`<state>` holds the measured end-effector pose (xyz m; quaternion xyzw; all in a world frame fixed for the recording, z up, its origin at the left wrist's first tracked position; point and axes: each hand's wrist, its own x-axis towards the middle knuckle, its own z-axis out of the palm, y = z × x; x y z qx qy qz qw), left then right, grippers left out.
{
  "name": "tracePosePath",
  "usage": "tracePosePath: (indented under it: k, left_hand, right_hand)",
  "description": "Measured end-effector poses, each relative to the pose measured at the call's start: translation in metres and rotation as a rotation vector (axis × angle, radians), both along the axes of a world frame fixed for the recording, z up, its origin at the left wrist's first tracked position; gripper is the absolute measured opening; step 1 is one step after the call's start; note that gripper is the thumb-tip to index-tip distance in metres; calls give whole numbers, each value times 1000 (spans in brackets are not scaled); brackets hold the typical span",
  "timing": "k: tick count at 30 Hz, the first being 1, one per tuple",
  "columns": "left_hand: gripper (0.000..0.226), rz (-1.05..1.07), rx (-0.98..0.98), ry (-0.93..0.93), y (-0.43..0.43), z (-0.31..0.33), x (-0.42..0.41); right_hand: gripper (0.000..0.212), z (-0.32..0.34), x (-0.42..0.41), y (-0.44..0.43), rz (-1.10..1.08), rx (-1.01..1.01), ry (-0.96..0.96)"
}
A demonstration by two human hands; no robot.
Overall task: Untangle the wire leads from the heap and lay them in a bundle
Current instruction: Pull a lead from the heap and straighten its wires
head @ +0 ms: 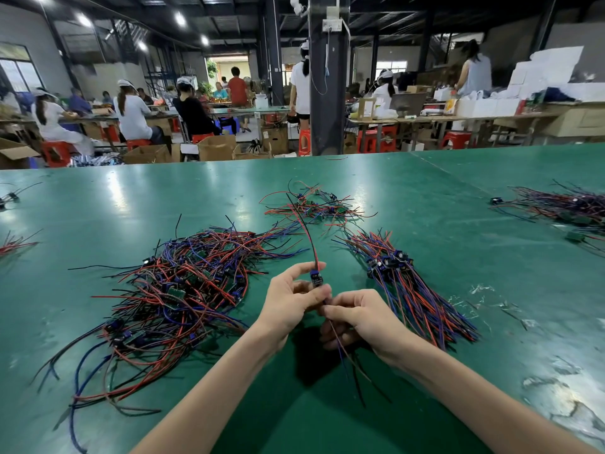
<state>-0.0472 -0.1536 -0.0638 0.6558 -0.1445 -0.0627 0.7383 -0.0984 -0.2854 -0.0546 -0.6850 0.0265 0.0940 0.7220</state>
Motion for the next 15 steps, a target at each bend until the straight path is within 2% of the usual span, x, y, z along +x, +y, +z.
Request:
tracePosePath:
  k: [7, 15]
  left_hand:
    - [35, 95, 16, -119, 1, 2, 2]
    - [31, 261, -63, -78, 14, 9, 14]
  right_hand:
    - [12, 1, 2, 2, -3, 43, 24]
    - [10, -1, -1, 6, 72, 53, 31]
